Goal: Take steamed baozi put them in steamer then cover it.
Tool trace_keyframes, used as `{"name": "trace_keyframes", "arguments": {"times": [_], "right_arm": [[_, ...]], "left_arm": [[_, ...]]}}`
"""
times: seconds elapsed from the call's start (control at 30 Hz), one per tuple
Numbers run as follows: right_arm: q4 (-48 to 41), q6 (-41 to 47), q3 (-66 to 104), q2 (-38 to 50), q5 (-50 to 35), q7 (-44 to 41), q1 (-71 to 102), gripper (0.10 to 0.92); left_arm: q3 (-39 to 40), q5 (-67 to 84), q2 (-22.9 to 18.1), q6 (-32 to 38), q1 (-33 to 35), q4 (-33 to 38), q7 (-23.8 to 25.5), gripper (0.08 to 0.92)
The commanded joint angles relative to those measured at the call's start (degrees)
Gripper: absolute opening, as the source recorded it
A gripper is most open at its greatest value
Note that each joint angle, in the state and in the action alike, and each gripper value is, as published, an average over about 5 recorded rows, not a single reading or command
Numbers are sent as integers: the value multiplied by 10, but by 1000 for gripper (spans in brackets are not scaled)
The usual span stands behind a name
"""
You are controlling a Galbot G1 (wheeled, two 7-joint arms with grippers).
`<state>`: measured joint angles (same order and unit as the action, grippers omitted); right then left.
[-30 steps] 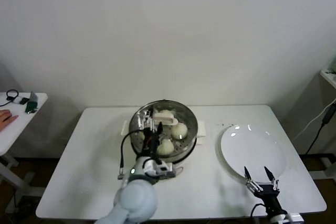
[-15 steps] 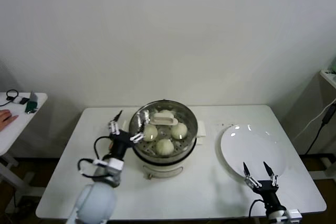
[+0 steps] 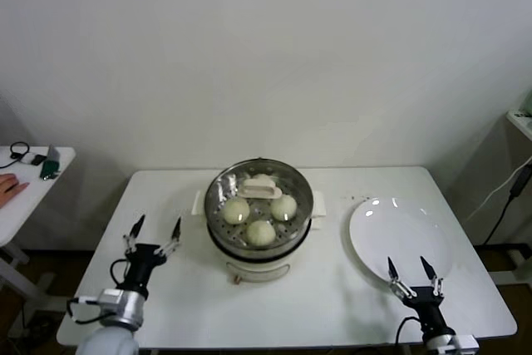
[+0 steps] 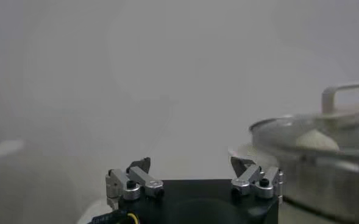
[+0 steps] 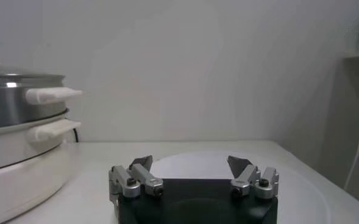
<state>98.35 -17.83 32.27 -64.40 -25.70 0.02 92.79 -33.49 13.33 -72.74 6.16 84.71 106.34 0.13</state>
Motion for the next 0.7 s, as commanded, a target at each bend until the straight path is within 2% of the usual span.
{"name": "trace_keyframes", "arguments": {"times": [0.03,0.7], "right_arm": [[0,-7,2,-2,5,0,2,823],[0,-14,2,-3,5,-2,8,823]], "left_arm": [[-19,81,-6,103,36,-96,18,823],[-15,70,-13,99,45,-78,20,823]]}}
